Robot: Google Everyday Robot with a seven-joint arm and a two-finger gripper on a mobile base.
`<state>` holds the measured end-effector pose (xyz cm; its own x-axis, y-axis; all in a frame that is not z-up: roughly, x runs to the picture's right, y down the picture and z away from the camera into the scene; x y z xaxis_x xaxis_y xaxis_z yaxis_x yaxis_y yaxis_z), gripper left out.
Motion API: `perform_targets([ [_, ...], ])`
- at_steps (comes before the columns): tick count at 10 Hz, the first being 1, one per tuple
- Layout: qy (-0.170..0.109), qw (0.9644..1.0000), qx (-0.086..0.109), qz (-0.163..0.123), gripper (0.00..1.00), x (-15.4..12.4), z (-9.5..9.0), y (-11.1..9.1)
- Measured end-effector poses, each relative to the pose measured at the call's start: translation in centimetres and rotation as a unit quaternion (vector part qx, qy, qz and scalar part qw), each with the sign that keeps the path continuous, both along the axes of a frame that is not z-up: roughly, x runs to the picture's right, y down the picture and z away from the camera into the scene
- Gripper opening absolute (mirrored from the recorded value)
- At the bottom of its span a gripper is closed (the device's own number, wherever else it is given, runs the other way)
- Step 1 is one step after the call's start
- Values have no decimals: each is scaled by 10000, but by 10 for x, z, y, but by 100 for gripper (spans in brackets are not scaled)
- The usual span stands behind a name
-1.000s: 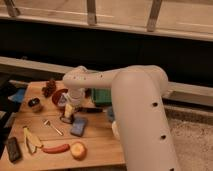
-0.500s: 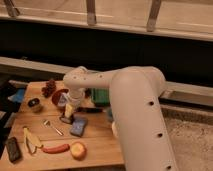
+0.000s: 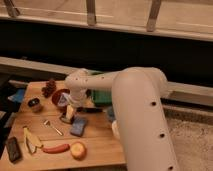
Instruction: Place brush in plastic cup
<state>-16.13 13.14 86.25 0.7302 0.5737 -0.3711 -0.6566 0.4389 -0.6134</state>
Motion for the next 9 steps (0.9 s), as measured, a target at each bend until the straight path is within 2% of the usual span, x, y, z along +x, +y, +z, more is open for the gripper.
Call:
perform_targets([
  [5,-313,9995,-27,-63,80,-27,-9,6],
  [9,-605,9981,-88,-36,80,-41,-1,18],
])
